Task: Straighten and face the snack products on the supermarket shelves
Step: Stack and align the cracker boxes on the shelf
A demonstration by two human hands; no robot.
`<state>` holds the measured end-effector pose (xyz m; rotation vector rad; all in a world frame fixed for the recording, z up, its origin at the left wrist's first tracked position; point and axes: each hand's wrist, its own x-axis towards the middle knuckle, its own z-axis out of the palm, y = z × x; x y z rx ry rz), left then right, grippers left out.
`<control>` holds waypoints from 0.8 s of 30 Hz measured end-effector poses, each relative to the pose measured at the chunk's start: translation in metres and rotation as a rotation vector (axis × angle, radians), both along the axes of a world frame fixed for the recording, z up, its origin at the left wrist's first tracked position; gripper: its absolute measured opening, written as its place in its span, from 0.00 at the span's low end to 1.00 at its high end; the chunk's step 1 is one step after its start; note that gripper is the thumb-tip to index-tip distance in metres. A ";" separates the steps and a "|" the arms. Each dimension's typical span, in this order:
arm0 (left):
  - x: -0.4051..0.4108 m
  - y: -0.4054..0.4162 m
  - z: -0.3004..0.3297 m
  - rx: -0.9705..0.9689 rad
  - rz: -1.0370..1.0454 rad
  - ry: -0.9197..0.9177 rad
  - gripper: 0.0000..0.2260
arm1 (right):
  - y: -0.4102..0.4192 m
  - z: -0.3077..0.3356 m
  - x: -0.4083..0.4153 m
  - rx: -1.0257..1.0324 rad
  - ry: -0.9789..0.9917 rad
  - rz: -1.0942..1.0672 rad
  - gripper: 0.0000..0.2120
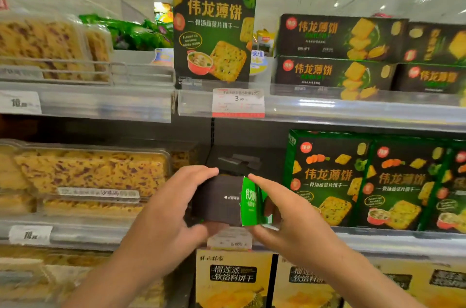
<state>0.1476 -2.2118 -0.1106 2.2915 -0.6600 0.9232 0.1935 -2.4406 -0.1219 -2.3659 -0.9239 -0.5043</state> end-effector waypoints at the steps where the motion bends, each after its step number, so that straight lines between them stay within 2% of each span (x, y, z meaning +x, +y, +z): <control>1: 0.000 0.001 0.010 -0.027 -0.031 -0.001 0.31 | 0.000 0.006 -0.003 0.026 0.026 0.004 0.39; 4: 0.003 0.004 0.039 -0.184 -0.083 0.022 0.30 | -0.001 0.028 -0.010 0.053 -0.006 -0.023 0.43; 7: 0.013 0.009 0.068 -0.405 -0.205 0.178 0.35 | -0.003 0.055 -0.017 0.097 -0.152 -0.024 0.38; 11: 0.015 0.013 0.111 -0.421 -0.494 0.260 0.31 | -0.014 0.090 -0.026 0.171 -0.174 0.053 0.34; 13: 0.023 0.013 0.127 -0.424 -0.519 0.168 0.27 | -0.024 0.108 -0.031 0.150 -0.205 0.048 0.33; 15: 0.037 0.010 0.139 -0.438 -0.392 -0.011 0.17 | -0.035 0.127 -0.034 0.112 -0.240 -0.005 0.32; 16: 0.046 0.008 0.143 -0.367 -0.283 -0.120 0.12 | -0.040 0.138 -0.036 0.110 -0.250 -0.037 0.32; 18: 0.067 0.002 0.147 -0.028 -0.058 -0.306 0.10 | -0.050 0.161 -0.039 0.112 -0.275 -0.094 0.30; 20: 0.086 -0.005 0.144 0.352 0.119 -0.347 0.18 | -0.056 0.187 -0.042 0.094 -0.325 -0.179 0.27; 21: 0.094 -0.007 0.141 0.483 0.205 -0.338 0.24 | -0.059 0.200 -0.043 0.085 -0.342 -0.226 0.27; 22: 0.100 -0.010 0.139 0.557 0.264 -0.322 0.29 | -0.062 0.214 -0.043 0.067 -0.362 -0.275 0.28; 24: 0.106 -0.012 0.136 0.558 0.286 -0.336 0.32 | -0.069 0.244 -0.036 0.009 -0.411 -0.362 0.29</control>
